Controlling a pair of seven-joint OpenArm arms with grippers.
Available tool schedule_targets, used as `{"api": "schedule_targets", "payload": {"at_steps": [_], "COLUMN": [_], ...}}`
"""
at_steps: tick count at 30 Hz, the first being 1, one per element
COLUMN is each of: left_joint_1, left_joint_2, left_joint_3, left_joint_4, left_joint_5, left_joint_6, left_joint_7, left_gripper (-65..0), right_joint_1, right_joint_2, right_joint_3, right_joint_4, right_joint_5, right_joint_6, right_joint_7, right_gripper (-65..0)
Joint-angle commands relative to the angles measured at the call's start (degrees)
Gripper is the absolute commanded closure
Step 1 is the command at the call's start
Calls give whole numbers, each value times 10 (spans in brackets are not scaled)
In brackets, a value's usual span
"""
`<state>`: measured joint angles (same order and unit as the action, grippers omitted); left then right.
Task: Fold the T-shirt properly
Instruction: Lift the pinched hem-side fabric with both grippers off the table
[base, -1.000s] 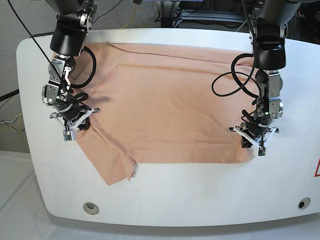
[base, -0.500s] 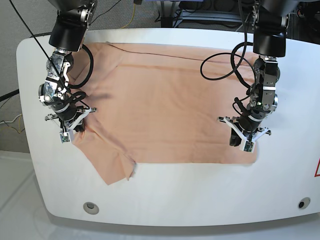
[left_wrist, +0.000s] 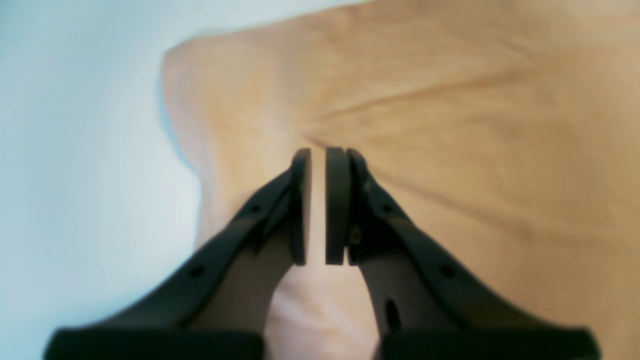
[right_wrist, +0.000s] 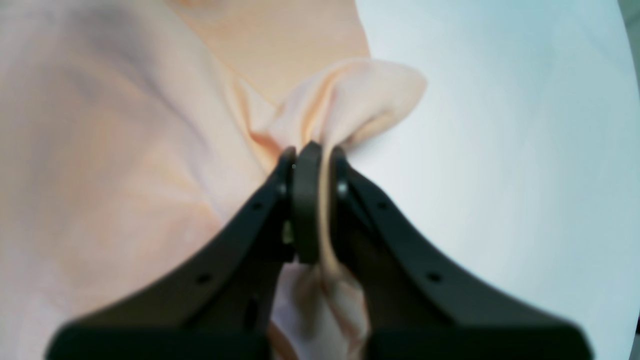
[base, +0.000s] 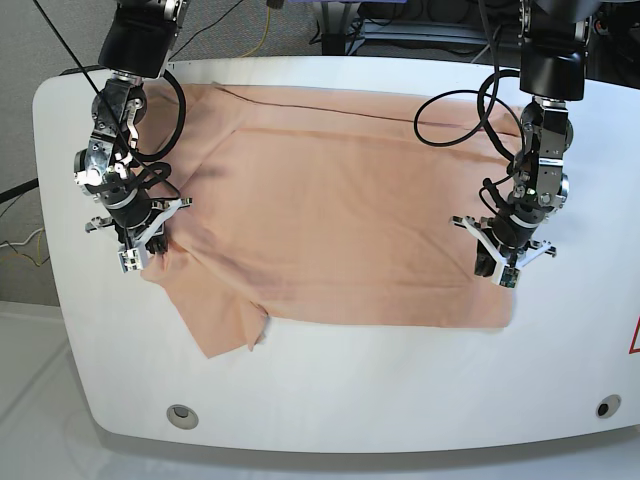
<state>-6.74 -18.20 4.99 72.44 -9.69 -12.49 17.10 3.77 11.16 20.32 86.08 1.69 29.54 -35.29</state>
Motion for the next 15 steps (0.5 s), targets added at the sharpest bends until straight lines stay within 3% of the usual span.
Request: {"api": "schedule_targets", "payload": {"at_steps": [1, 5, 8, 15], "left_joint_1": [-17, -24, -37, -68], "left_joint_2": [-16, -28, -28, -29], "left_joint_3": [-6, -6, -6, -6], "left_joint_4": [10, 10, 7, -44], "left_joint_5": [-2, -2, -2, 1], "left_joint_6": [4, 6, 7, 8], "left_joint_7": [-17, -17, -17, -27], "left_gripper": [-43, -52, -130, -546], "right_joint_1": [13, 14, 15, 15], "right_joint_2": [8, 7, 6, 1], "right_joint_3": [1, 1, 0, 0], "right_joint_4": [11, 11, 11, 11], "right_joint_5": [8, 8, 9, 9], "right_joint_6": [-2, -2, -2, -2], "right_joint_7": [13, 13, 13, 13], "right_gripper": [0, 0, 0, 0]}}
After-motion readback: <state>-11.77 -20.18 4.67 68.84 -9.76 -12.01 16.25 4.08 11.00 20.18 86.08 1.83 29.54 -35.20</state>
